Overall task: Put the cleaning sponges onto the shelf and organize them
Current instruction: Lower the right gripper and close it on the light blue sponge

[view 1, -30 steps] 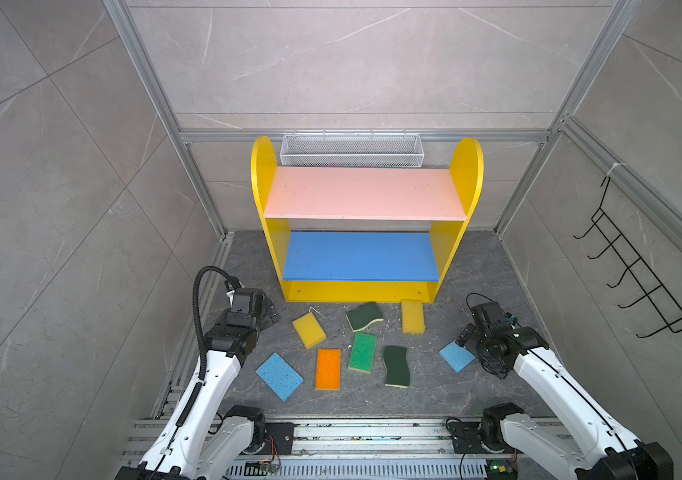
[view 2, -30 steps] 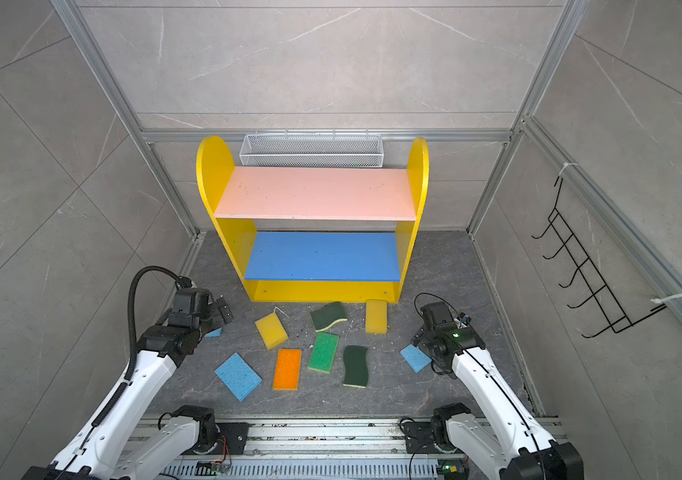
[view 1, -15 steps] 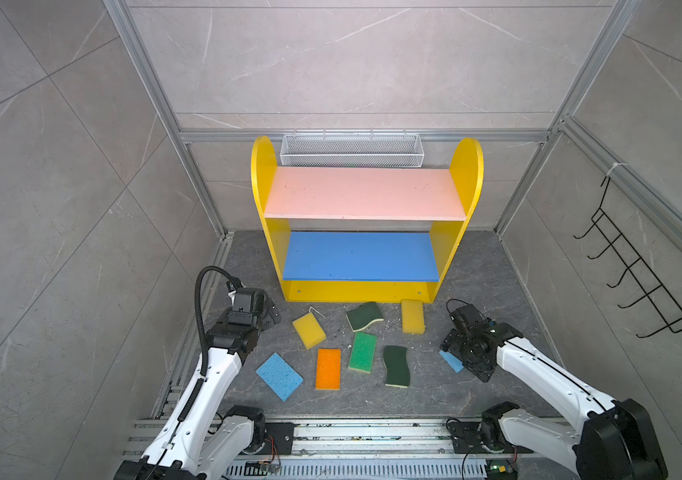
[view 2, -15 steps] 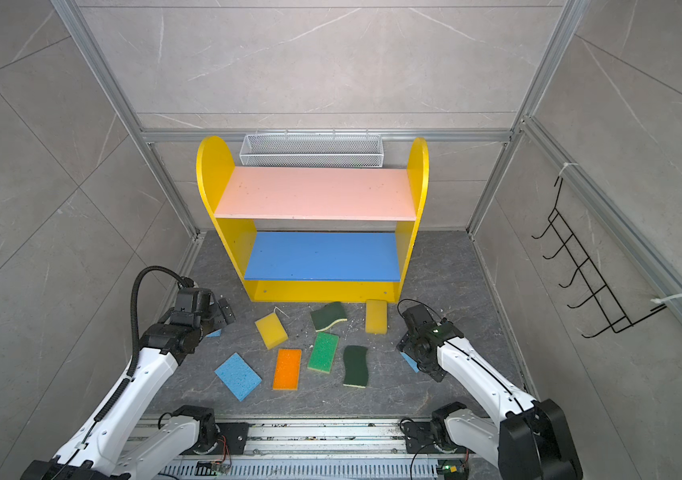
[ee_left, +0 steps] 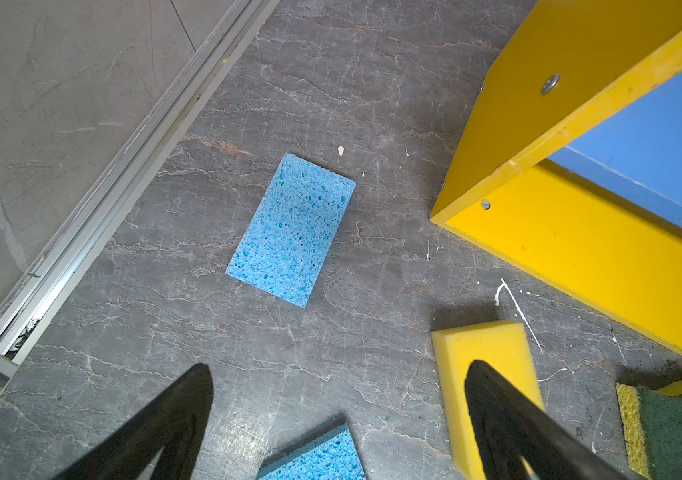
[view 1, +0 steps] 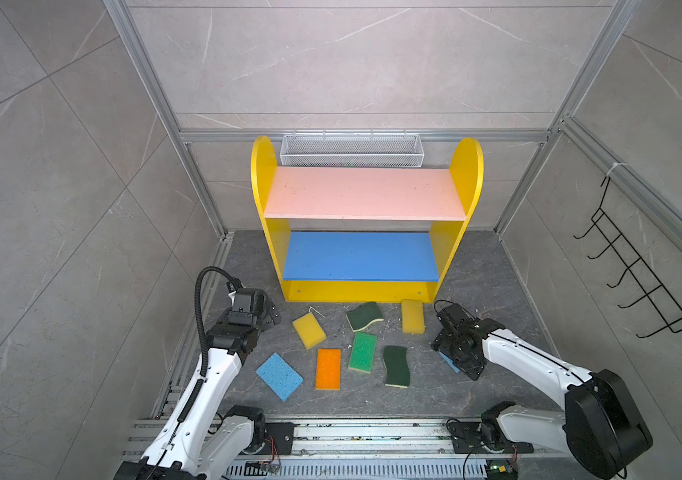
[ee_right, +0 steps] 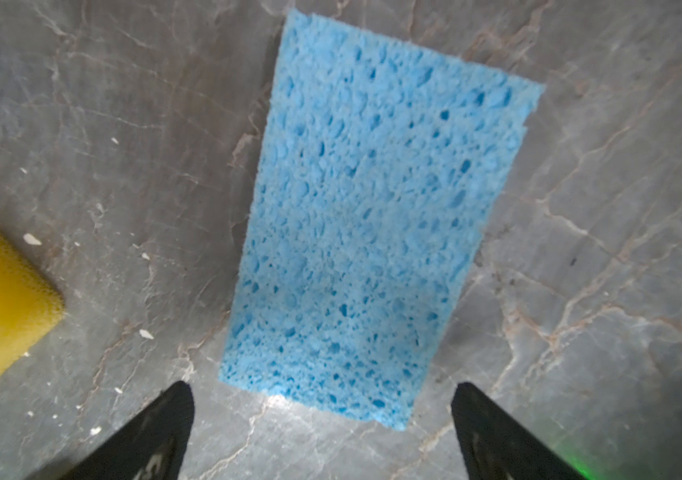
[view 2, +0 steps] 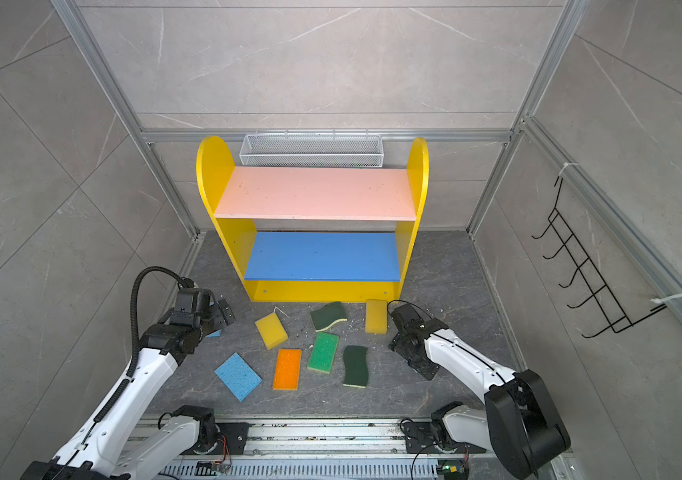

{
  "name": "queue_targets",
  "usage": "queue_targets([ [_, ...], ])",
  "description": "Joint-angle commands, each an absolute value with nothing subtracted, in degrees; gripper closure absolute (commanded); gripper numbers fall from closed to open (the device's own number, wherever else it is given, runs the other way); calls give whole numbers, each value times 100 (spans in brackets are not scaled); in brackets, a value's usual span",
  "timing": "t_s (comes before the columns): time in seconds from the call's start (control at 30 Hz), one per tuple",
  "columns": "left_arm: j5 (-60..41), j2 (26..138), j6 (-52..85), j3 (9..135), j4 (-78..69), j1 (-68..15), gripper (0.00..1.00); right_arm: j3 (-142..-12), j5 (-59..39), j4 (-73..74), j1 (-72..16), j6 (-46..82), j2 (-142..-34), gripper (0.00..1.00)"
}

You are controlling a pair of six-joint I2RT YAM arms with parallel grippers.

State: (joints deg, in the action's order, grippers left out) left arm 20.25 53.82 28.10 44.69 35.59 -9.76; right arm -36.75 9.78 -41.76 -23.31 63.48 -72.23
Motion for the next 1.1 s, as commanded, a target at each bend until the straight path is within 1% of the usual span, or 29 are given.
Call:
queue_targets([
  [0.0, 1944, 5396, 2831, 4579, 3602, -993, 3, -3788, 997, -4013, -2374, 6349, -7346, 1],
  [0.17, 1697, 5401, 2782, 4535, 3448, -993, 3, -3883, 1052, -4066, -2373, 6359, -7494, 1],
  [0.7, 1735, 5580, 2755, 4562, 3476, -993, 3, -3876, 1184, -4529, -2373, 6649, -7523, 1],
  [1.07, 1784, 5656, 2768, 4638, 3553, -993, 3, -3788, 1193, -4224, -2370, 6571, -7645, 0],
])
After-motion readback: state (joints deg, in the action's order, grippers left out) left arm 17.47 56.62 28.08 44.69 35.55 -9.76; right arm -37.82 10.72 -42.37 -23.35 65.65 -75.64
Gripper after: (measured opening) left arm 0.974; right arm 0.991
